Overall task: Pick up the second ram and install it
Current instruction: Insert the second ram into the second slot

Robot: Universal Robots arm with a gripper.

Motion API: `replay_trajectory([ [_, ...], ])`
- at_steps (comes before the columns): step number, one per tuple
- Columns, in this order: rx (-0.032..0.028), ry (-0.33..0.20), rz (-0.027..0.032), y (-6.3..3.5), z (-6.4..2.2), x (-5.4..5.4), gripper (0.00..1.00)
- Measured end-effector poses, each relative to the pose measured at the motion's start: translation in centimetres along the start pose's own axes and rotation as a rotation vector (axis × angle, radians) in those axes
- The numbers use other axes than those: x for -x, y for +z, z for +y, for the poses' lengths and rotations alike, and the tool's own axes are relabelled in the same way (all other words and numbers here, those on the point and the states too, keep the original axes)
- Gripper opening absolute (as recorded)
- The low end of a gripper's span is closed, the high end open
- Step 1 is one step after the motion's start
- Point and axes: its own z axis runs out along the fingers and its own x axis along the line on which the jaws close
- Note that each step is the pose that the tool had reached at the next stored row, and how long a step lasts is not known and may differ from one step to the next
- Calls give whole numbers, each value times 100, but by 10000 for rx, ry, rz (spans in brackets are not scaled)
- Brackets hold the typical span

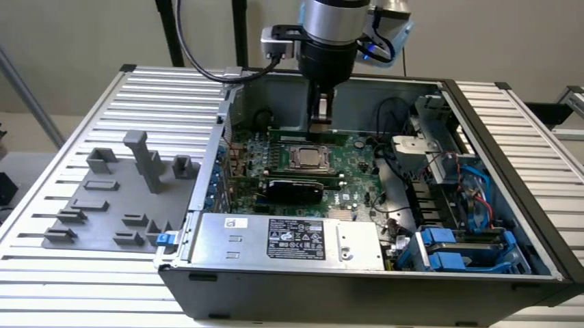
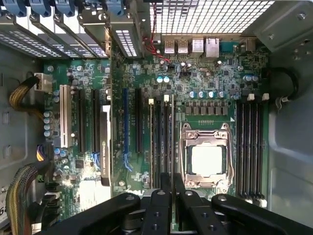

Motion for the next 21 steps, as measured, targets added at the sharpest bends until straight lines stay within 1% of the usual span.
replay_trajectory([
  [6,1,-119,-5,108,-3,-11,0],
  [21,2,-147,-4,382,-11,-14,0],
])
